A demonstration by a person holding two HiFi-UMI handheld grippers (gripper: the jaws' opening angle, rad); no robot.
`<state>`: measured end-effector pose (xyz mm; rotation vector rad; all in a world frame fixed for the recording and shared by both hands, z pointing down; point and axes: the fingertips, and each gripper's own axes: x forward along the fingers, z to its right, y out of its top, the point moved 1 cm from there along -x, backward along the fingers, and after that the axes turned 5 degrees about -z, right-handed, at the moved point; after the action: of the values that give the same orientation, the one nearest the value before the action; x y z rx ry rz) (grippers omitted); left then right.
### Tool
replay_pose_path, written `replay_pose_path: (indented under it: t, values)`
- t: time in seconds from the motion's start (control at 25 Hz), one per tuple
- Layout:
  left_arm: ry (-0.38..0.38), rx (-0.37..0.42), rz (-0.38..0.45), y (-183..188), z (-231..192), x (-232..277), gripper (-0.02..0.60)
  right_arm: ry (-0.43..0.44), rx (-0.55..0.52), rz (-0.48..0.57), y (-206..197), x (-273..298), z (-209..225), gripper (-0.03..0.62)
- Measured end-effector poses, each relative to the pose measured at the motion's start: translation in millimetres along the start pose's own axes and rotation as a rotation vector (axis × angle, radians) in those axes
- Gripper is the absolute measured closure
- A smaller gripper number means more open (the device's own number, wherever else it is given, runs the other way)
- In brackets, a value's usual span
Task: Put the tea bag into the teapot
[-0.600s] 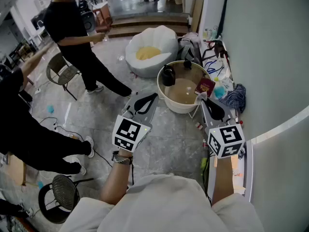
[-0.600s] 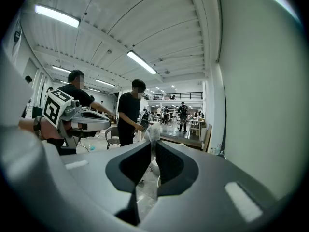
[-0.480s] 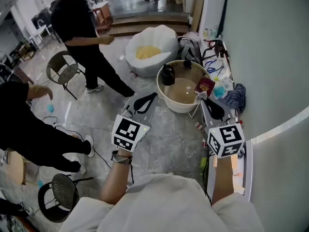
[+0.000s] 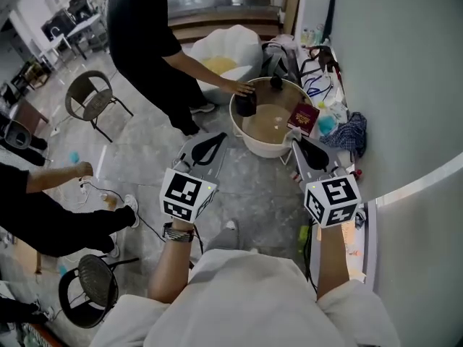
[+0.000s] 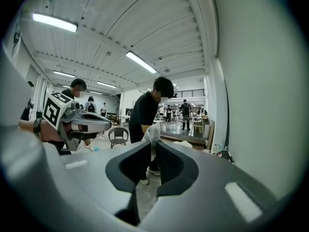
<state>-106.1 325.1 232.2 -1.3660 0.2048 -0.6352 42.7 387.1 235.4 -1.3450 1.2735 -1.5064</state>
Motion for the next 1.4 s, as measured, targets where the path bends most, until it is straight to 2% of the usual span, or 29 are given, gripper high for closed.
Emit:
replay_pose_path:
  t: [0.36, 0.92, 1.4]
  values:
    - [-0.010, 0.000, 0.006, -5.3, -19.3, 35.4, 0.578, -0.011, -0.006, 0.006, 4.7, 33.3, 24.6, 0.556]
    - [-0.020, -0.019, 0.020, -10.2, -110.5, 138.5, 0.578, -0.026, -0.014, 0.003, 31.1, 147.0, 87.0, 0.556]
    - [-0.041, -0.036, -0.009, -20.8, -181.8, 216.3, 0.578, -0.026, 0.013, -0.026, 43.5, 243.3, 130.2, 0.556]
